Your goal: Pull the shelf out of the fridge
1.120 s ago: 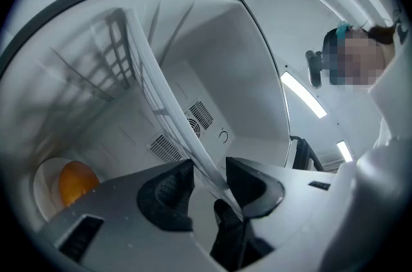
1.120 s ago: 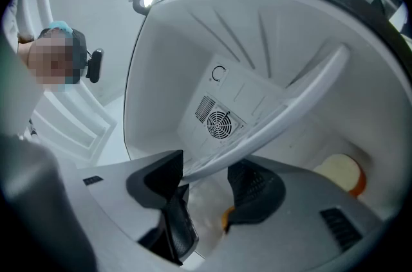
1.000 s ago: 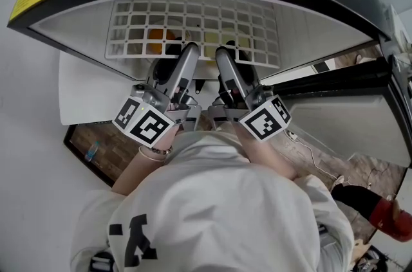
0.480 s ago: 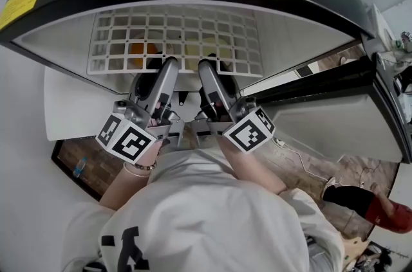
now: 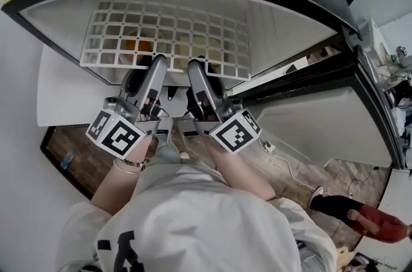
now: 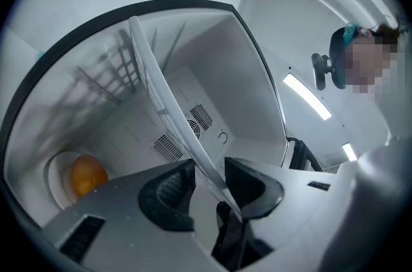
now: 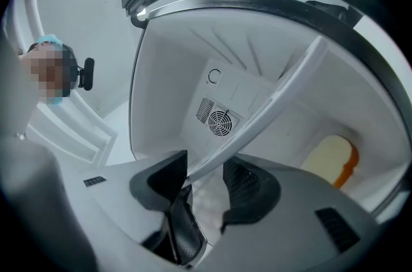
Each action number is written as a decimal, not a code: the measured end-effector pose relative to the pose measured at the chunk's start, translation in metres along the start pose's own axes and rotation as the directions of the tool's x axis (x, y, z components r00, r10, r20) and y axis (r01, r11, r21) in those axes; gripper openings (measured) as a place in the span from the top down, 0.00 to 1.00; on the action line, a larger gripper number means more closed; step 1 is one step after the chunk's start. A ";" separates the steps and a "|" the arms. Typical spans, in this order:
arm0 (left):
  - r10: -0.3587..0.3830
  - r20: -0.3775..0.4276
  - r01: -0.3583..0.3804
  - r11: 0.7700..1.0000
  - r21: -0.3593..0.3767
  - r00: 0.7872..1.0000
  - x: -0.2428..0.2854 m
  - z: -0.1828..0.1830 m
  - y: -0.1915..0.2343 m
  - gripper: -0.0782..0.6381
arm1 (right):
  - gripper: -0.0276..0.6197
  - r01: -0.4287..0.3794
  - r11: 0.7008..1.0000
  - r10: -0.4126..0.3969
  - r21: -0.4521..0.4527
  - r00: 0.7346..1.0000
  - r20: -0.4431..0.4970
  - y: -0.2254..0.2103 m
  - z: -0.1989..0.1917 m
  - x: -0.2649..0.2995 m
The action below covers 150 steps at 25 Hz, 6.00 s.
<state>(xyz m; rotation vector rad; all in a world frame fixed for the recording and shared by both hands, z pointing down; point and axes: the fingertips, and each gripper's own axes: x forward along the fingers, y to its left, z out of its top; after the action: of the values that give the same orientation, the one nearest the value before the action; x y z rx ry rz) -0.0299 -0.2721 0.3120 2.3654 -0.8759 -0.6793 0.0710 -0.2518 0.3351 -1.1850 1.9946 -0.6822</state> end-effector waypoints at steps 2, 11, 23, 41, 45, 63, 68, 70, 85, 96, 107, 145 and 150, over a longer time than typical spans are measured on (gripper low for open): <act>0.008 -0.001 -0.008 1.000 -0.001 1.000 -0.003 -0.001 -0.002 0.69 | 0.66 -0.001 1.000 0.001 0.005 1.000 0.000 0.002 -0.001 -0.003; 0.037 -0.029 -0.037 0.999 -0.026 0.999 -0.008 -0.004 -0.001 0.69 | 0.67 0.033 0.999 -0.033 0.010 0.999 -0.015 0.003 -0.006 -0.007; 0.046 -0.034 -0.048 0.998 -0.042 0.998 -0.018 -0.007 -0.009 0.70 | 0.67 0.060 0.998 -0.060 0.027 0.998 -0.026 0.008 -0.009 -0.019; 0.046 -0.012 -0.046 0.998 -0.049 0.999 -0.037 -0.011 -0.020 0.70 | 0.67 0.051 0.998 -0.050 0.025 0.998 -0.036 0.020 -0.015 -0.035; 0.046 -0.009 -0.046 0.998 -0.050 0.999 -0.042 -0.013 -0.023 0.70 | 0.67 0.046 0.999 -0.045 0.024 0.998 -0.038 0.022 -0.017 -0.040; 0.045 -0.007 -0.045 0.997 -0.061 0.999 -0.043 -0.014 -0.023 0.71 | 0.68 0.033 0.999 -0.031 0.035 0.999 -0.044 0.024 -0.017 -0.041; 0.044 -0.008 -0.045 0.997 -0.058 0.999 -0.046 -0.015 -0.024 0.71 | 0.68 0.030 0.999 -0.029 0.033 0.999 -0.046 0.026 -0.018 -0.043; 0.043 -0.008 -0.043 0.997 -0.059 0.999 -0.047 -0.015 -0.025 0.71 | 0.68 0.040 0.999 -0.038 0.033 0.998 -0.047 0.025 -0.019 -0.045; 0.032 -0.005 -0.032 0.997 -0.072 0.999 -0.058 -0.017 -0.033 0.71 | 0.68 0.045 0.998 -0.043 0.038 0.998 -0.042 0.032 -0.022 -0.056; 0.033 -0.002 -0.033 0.997 -0.072 0.999 -0.064 -0.019 -0.037 0.71 | 0.68 0.045 0.998 -0.043 0.034 0.998 -0.050 0.036 -0.023 -0.063; 0.038 0.009 -0.038 0.996 -0.080 0.999 -0.072 -0.022 -0.041 0.71 | 0.68 0.038 0.999 -0.037 0.035 0.998 -0.052 0.040 -0.025 -0.070; 0.071 0.041 -0.066 0.992 -0.108 0.997 -0.105 -0.032 -0.050 0.71 | 0.71 0.001 1.000 -0.002 -0.004 0.996 -0.085 0.059 -0.034 -0.092; 0.078 0.040 -0.074 0.992 -0.102 0.996 -0.107 -0.034 -0.052 0.71 | 0.71 0.004 1.000 -0.004 0.001 0.996 -0.090 0.059 -0.035 -0.095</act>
<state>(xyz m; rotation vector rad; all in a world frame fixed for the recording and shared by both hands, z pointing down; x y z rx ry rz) -0.0577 -0.1533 0.3342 2.2247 -0.9236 -0.7292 0.0442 -0.1383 0.3423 -1.1762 2.0660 -0.7505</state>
